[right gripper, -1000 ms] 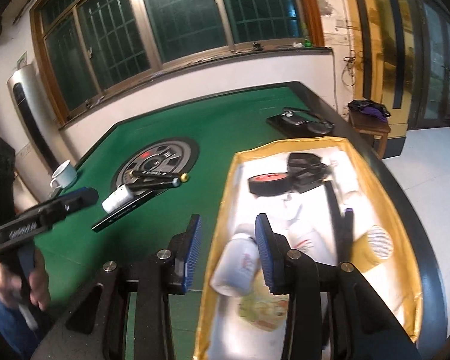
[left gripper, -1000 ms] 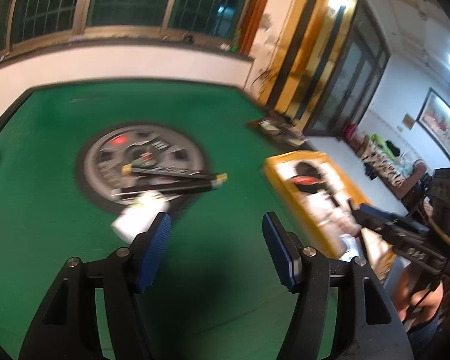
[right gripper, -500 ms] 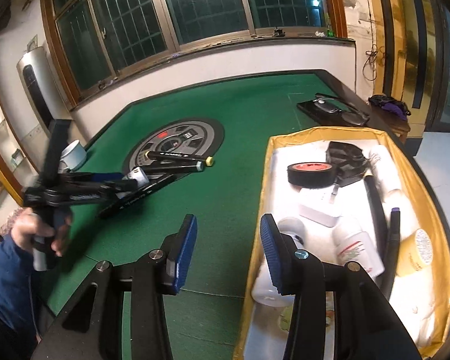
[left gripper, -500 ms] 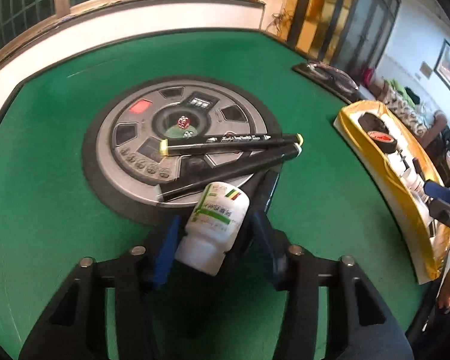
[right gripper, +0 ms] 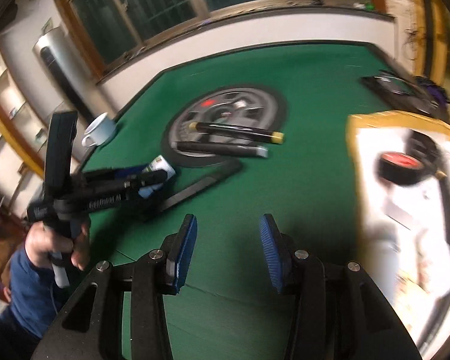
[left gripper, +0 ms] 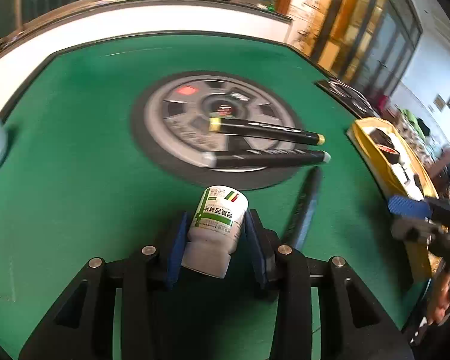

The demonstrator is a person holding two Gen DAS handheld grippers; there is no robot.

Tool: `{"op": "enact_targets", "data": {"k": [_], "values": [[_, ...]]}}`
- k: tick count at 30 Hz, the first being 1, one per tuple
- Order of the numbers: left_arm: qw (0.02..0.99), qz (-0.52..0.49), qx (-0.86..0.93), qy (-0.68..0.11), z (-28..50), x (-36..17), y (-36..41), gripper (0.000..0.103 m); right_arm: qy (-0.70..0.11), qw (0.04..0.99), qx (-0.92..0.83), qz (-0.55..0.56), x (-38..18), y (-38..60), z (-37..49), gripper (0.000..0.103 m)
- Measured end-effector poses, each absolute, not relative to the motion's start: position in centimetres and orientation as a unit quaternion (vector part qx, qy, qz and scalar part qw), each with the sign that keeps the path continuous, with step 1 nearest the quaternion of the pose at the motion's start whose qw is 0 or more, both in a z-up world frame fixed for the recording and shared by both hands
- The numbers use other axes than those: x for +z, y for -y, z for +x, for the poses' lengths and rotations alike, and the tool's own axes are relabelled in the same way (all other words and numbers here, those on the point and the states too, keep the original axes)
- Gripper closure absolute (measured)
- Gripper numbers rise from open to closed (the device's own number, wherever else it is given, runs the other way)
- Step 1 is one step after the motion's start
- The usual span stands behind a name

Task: Organize rigid objects
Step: 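Grasp another black marker with the right gripper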

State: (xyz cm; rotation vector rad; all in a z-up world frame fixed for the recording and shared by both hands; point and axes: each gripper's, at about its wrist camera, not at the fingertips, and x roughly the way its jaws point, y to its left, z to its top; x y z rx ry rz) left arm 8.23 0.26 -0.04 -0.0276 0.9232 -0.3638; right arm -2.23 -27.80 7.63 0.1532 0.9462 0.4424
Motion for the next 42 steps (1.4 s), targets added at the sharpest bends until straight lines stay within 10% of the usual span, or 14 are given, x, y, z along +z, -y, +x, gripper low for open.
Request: {"op": "enact_targets", "data": {"k": [16, 42], "values": [[0.878, -0.047, -0.177, -0.443, 9.2, -0.3, -1.8, 0.067, -0.548, 0.809, 0.212, -0.036, 4.2, 19.1, 8.2, 0.064], [0.875, -0.040, -0.174, -0.449, 9.1, -0.8, -1.4, 0.070, -0.516, 0.688, 0.424, -0.283, 4.4, 17.7, -10.2, 0.053]]}}
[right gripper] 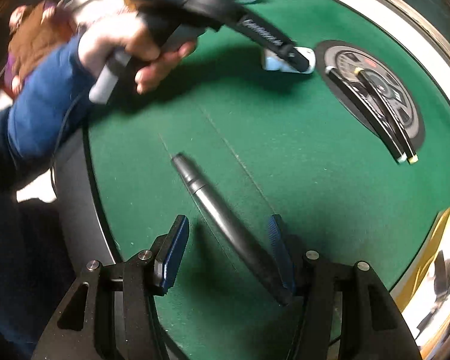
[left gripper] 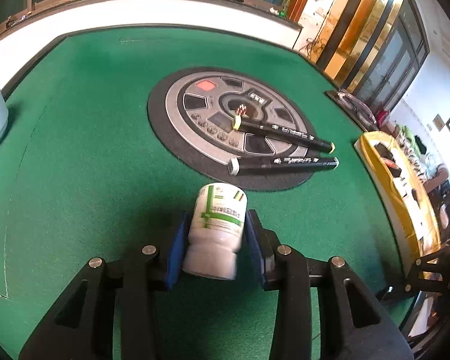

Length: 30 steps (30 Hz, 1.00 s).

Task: Organize rigid objects
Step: 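Grasp another black marker with the right gripper, then carry the green-labelled bottle and marker over the tray with both grippers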

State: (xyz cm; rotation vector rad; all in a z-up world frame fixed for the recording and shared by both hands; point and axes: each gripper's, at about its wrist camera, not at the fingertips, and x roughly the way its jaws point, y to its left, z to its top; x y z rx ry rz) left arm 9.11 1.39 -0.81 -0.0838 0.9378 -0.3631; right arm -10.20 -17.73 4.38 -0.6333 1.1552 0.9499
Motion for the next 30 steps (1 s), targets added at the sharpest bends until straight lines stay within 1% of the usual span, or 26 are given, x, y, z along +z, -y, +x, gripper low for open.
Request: {"op": "enact_targets", "data": {"k": [2, 3, 4, 5, 6, 7, 10, 11, 14, 17, 21, 26, 30], "values": [[0.876, -0.041, -0.174, -0.448, 9.1, -0.8, -1.4, 0.071, -0.510, 0.687, 0.426, -0.295, 4.3, 18.3, -10.5, 0.054], [0.875, -0.044, -0.175, -0.449, 9.1, -0.8, -1.6, 0.072, -0.514, 0.687, 0.419, -0.297, 4.0, 18.2, -10.3, 0.065], [0.875, -0.046, -0.175, -0.449, 9.1, -0.8, -1.7, 0.072, -0.513, 0.691, 0.413, -0.297, 4.0, 18.3, -10.3, 0.069], [0.875, -0.047, -0.175, -0.449, 9.1, -0.8, -1.7, 0.072, -0.516, 0.692, 0.410, -0.294, 4.0, 18.4, -10.3, 0.081], [0.875, -0.046, -0.175, -0.449, 9.1, -0.8, -1.7, 0.072, -0.519, 0.701, 0.393, -0.291, 4.0, 18.5, -10.0, 0.088], [0.876, -0.043, -0.173, -0.448, 9.1, -0.8, -1.6, 0.072, -0.518, 0.712, 0.375, -0.289, 4.1, 18.6, -9.8, 0.090], [0.878, -0.037, -0.170, -0.447, 9.0, -0.8, -1.4, 0.072, -0.525, 0.762, 0.303, -0.229, 4.5, 19.9, -8.1, 0.090], [0.878, -0.036, -0.169, -0.446, 9.1, -0.8, -1.4, 0.072, -0.527, 0.781, 0.286, -0.177, 4.8, 20.6, -7.1, 0.090], [0.879, -0.034, -0.169, -0.445, 9.0, -0.8, -1.4, 0.072, -0.522, 0.808, 0.261, -0.081, 5.1, 21.4, -5.1, 0.090], [0.880, -0.032, -0.168, -0.443, 9.0, -0.9, -1.3, 0.072, -0.511, 0.823, 0.246, -0.018, 4.7, 21.3, -3.3, 0.090], [0.882, -0.022, -0.164, -0.441, 9.0, -0.8, -1.0, 0.072, -0.500, 0.835, 0.226, -0.025, 3.7, 19.2, -1.3, 0.090], [0.884, -0.011, -0.159, -0.439, 9.0, -0.8, -0.6, 0.072, -0.465, 0.854, 0.219, -0.075, 3.6, 18.7, -2.8, 0.090], [0.887, 0.005, -0.149, -0.437, 9.0, -0.9, 0.0, 0.072, -0.455, 0.857, 0.221, -0.095, 3.4, 18.1, -1.8, 0.090]]}}
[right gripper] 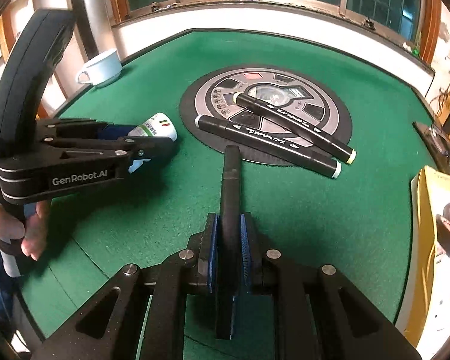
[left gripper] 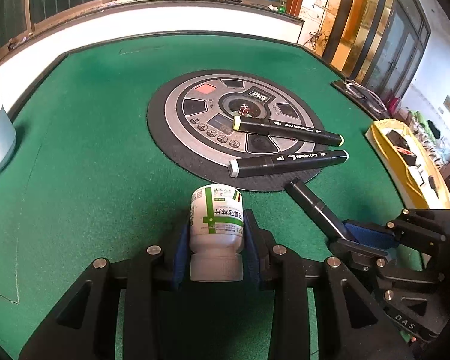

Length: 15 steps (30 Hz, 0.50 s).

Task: Organize rigid objects
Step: 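Carry the green-labelled bottle and marker over the tray with both grippers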

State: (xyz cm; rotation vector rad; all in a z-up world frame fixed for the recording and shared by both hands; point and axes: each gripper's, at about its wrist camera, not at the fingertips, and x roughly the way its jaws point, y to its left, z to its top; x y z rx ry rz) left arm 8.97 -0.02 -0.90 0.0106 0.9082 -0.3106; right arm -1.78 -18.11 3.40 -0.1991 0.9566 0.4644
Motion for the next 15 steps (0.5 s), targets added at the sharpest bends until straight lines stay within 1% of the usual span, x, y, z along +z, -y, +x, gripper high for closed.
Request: {"op": "enact_targets", "data": {"k": [3, 6, 15], "values": [[0.888, 0.003, -0.145, -0.435, 9.0, -0.8, 0.1, 0.073, -0.454, 0.857, 0.228, -0.082, 3.6, 18.5, -1.6, 0.090], [0.890, -0.005, -0.145, -0.431, 9.1, -0.6, -0.2, 0.073, -0.464, 0.848, 0.253, -0.039, 4.1, 19.8, -1.5, 0.090], [0.893, -0.030, -0.155, -0.422, 9.1, 0.1, -0.8, 0.073, -0.455, 0.853, 0.254, -0.010, 4.6, 20.7, -1.4, 0.090]]}}
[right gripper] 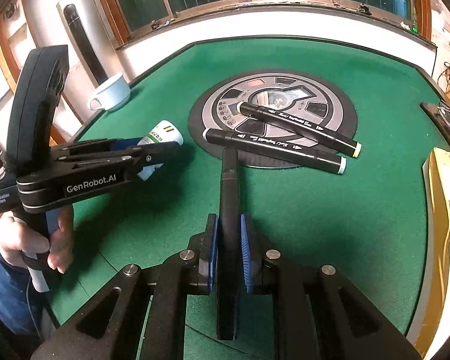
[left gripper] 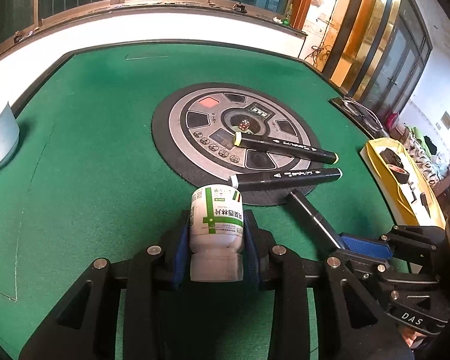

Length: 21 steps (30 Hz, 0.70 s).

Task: Organize rigid objects
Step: 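Carry the green-labelled bottle and marker over the tray with both grippers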

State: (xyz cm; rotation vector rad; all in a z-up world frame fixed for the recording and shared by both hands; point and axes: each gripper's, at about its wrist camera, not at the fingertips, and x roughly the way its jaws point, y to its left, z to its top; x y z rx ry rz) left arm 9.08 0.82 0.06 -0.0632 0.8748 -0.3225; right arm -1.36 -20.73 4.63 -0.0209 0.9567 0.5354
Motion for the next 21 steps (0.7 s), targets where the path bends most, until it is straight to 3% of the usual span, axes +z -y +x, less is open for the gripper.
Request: {"op": "enact_targets", "data": {"k": [21], "values": [[0.899, -0.038, -0.167, -0.404, 8.4, 1.2, 0.1, 0.073, -0.425, 0.868, 0.254, 0.048, 6.0, 22.8, -1.4, 0.090]]}}
